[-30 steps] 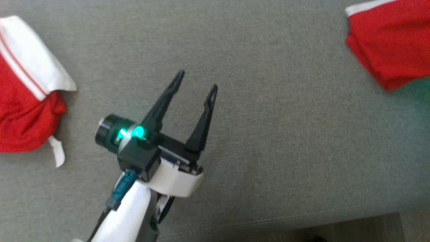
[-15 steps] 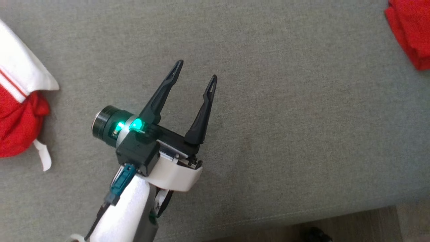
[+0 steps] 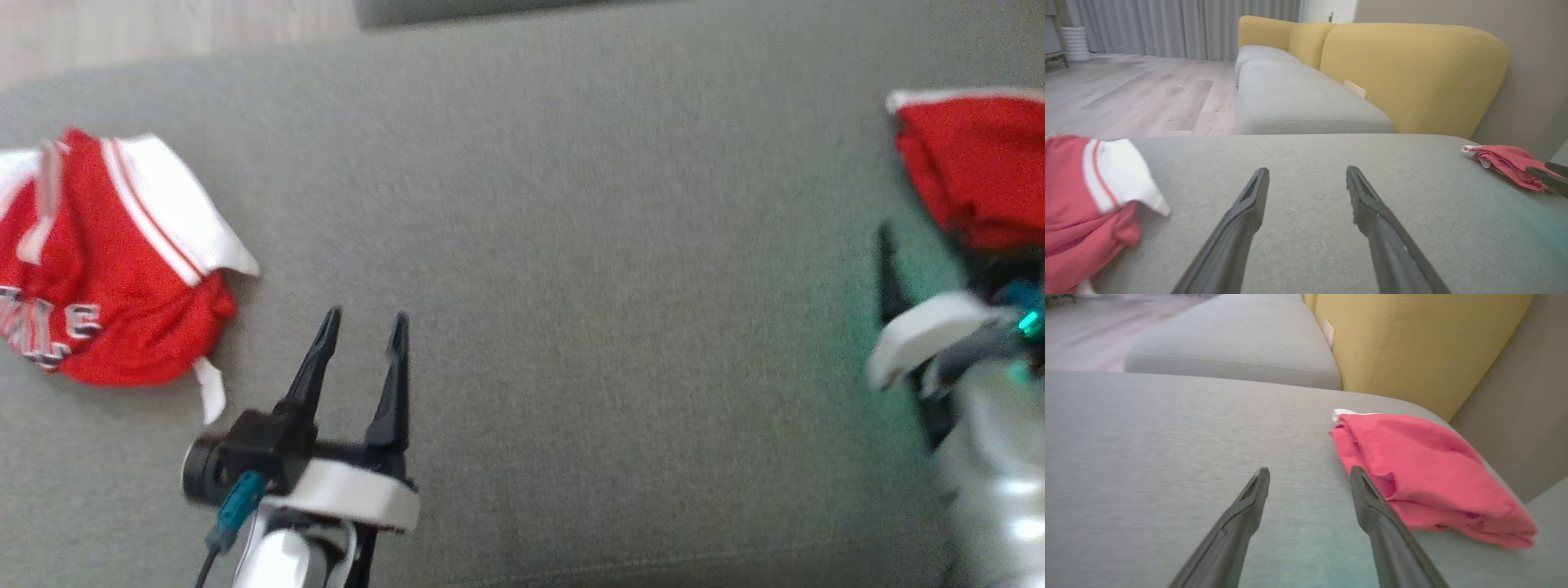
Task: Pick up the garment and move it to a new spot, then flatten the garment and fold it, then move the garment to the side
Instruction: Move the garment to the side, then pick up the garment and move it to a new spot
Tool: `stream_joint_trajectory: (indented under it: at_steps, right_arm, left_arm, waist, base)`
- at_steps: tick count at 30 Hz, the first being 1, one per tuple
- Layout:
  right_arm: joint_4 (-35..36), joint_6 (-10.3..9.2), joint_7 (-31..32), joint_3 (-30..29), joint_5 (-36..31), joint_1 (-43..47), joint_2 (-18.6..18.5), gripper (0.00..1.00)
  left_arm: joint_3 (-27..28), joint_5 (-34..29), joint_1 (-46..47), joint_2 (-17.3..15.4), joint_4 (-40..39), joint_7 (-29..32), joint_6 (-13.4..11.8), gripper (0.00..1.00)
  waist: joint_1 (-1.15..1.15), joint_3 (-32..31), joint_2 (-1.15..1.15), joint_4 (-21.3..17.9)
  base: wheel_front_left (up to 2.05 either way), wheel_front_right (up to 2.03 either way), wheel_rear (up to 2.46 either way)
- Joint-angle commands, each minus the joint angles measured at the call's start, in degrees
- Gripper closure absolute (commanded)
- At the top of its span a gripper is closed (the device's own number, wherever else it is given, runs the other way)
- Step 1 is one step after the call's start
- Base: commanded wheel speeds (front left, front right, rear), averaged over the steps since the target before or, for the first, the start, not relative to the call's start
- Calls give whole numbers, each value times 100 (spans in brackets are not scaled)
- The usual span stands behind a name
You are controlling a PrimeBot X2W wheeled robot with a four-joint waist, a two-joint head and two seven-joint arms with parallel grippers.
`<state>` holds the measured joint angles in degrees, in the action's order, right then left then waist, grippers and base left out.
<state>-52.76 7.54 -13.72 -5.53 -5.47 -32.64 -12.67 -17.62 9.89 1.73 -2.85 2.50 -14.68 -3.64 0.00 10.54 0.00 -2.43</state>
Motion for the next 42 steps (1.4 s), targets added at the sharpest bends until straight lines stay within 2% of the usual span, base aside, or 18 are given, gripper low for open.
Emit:
stream_joint_trajectory:
  at_steps: [1, 5, 6, 9, 15, 19, 28, 42]
  right_arm:
    - [286, -5, -108, 171, 193, 217, 233, 0]
    - [964, -5, -125, 468, 635, 1001, 671, 0]
    - [964, -5, -125, 468, 635, 1001, 671, 0]
    - [1693, -5, -126, 847, 1037, 1600, 807, 0]
    - [2805, -5, -127, 1473, 1689, 2483, 782, 0]
    - [3276, -5, -127, 1599, 2016, 2850, 676, 0]
    - [3720, -5, -128, 1623, 2144, 3393, 674, 0]
    - [3850, -5, -128, 1614, 2159, 3610, 664, 0]
  left_arm:
    - [294, 83, -37, -3, -65, -32, -60, 0]
    - [566, 95, -339, -3, 136, -32, -117, 0]
    - [566, 95, -339, -3, 136, -32, -117, 0]
    - [788, 35, -514, -3, 193, -32, -165, 0]
    - [1154, -101, -964, -3, 75, -32, -224, 0]
    - [1276, -271, -1263, -3, -141, -32, -148, 0]
    - [1372, -386, -1617, -3, -387, -32, 63, 0]
    - [1382, -489, -1595, -3, -239, -32, 42, 0]
  waist:
    - [0, -814, 0, 270]
    - [0, -1202, 0, 361]
    - [0, -1202, 0, 361]
    - [0, -1394, 0, 392]
    - [0, -1667, 0, 395]
    - [0, -1765, 0, 407]
    - [0, -1865, 0, 463]
    - [0, -1875, 0, 451]
  base:
    - [0, 0, 0]
    - [0, 0, 0]
    - [0, 0, 0]
    - [0, 0, 0]
    - [0, 0, 0]
    - [0, 0, 0]
    - [0, 0, 0]
    - [0, 0, 0]
